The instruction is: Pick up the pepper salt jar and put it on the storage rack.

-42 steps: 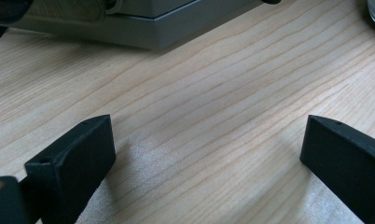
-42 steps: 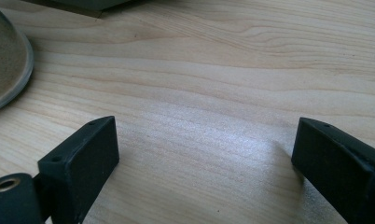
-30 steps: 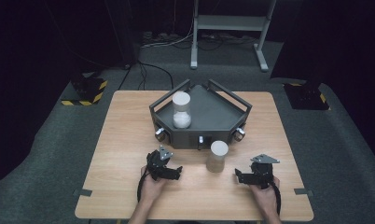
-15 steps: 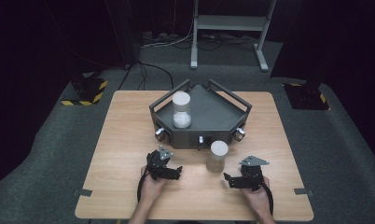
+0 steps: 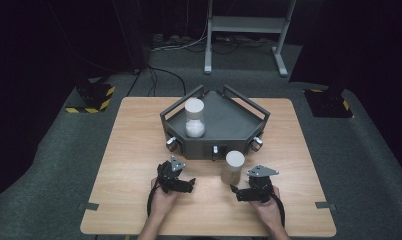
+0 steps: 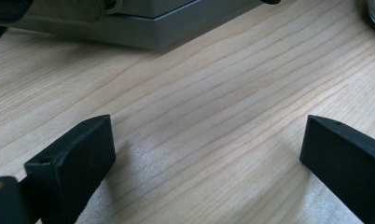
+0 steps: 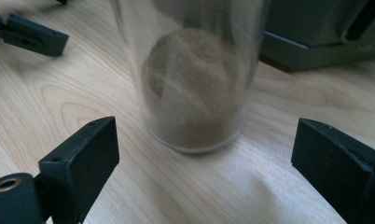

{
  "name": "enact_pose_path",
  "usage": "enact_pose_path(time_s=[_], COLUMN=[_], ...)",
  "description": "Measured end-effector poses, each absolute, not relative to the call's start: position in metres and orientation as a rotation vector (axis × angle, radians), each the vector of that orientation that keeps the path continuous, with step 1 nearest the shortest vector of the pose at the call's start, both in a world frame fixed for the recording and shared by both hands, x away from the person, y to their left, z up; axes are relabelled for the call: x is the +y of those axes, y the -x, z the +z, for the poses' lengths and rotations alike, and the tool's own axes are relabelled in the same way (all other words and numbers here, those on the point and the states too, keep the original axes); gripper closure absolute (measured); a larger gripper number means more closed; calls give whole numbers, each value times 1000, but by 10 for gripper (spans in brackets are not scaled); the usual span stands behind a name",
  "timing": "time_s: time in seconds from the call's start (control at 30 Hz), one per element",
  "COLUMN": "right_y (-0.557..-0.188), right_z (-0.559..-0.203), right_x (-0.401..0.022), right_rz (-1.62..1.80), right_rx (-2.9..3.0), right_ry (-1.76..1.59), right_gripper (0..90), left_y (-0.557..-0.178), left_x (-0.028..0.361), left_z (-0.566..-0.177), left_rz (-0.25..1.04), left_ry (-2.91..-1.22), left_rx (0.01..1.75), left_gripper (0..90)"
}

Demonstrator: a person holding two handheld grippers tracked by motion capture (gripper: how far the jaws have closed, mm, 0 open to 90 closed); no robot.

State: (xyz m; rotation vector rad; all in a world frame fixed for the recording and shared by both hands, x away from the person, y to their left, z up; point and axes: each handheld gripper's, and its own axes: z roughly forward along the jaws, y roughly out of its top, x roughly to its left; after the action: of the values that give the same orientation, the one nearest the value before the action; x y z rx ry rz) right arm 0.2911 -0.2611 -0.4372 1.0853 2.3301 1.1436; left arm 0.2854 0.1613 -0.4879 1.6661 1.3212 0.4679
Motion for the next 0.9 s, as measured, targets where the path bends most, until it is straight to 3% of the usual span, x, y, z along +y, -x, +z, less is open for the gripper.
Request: enact_pose_path(time_s=[0.9], right_y=[-302], right_z=[-423], right_x=[-243], right_rz=[1225], right_rx=[2279], right_ry=[-1023], right_gripper=[135], left_y=[-285], left_x=[161], left_z=[-488], left_rz=[468], left_ry=[-1666], left_rx=[1321], left_gripper=[32])
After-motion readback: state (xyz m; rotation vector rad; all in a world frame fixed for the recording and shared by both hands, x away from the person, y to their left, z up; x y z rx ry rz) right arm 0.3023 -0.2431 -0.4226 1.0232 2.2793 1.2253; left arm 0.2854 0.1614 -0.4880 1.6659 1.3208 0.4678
